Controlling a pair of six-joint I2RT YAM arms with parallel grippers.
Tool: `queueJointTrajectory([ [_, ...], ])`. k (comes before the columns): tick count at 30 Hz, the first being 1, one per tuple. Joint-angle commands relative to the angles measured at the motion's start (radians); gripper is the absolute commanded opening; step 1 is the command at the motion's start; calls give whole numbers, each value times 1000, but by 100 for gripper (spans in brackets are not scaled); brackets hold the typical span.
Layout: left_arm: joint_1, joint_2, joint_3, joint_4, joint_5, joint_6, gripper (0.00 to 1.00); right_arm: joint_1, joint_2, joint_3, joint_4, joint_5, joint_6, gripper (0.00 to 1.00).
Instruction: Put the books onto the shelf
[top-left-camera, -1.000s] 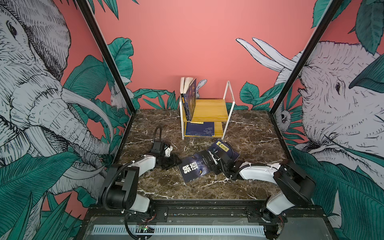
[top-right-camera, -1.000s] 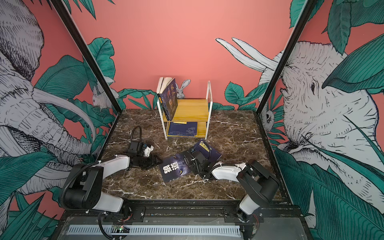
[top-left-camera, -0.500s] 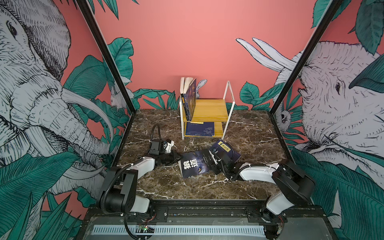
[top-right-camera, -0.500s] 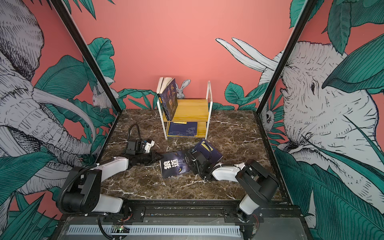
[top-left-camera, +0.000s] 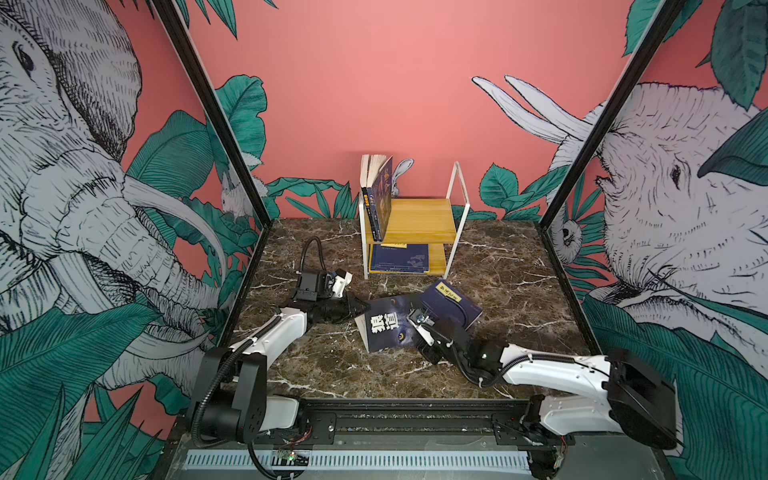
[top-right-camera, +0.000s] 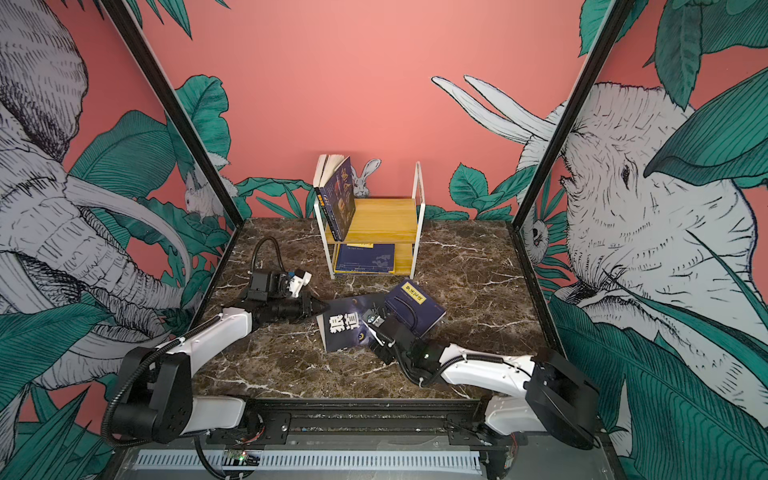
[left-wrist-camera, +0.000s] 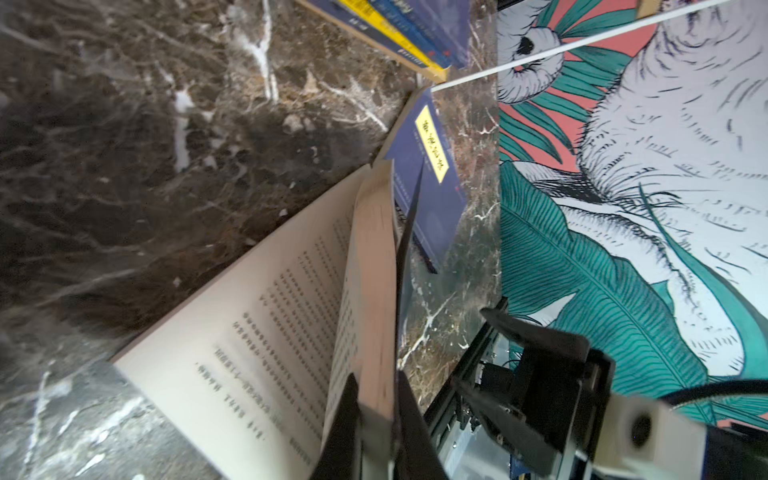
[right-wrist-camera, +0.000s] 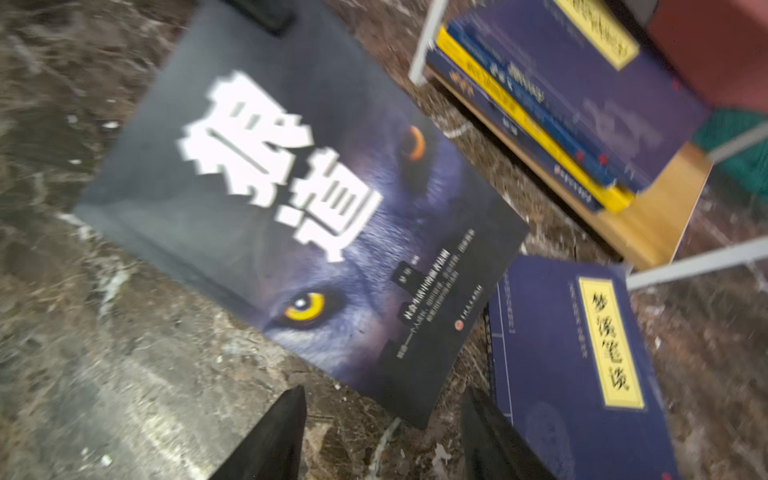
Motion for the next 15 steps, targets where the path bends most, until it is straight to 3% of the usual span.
queueJointTrajectory([
  [1, 14, -30, 41, -60, 73, -11, 0, 72, -1, -48, 51, 131, -193, 64],
  [5, 29, -35, 62, -99, 58, -10, 0, 152, 64, -59, 168, 215, -318, 66],
  [9, 35, -29, 70, -104, 74, -31, 0, 209, 224, -58, 390, 368, -473, 69],
  [15, 38, -21, 68, -100, 93, -50, 0, 233, 506, -1, 749, 501, -641, 72],
])
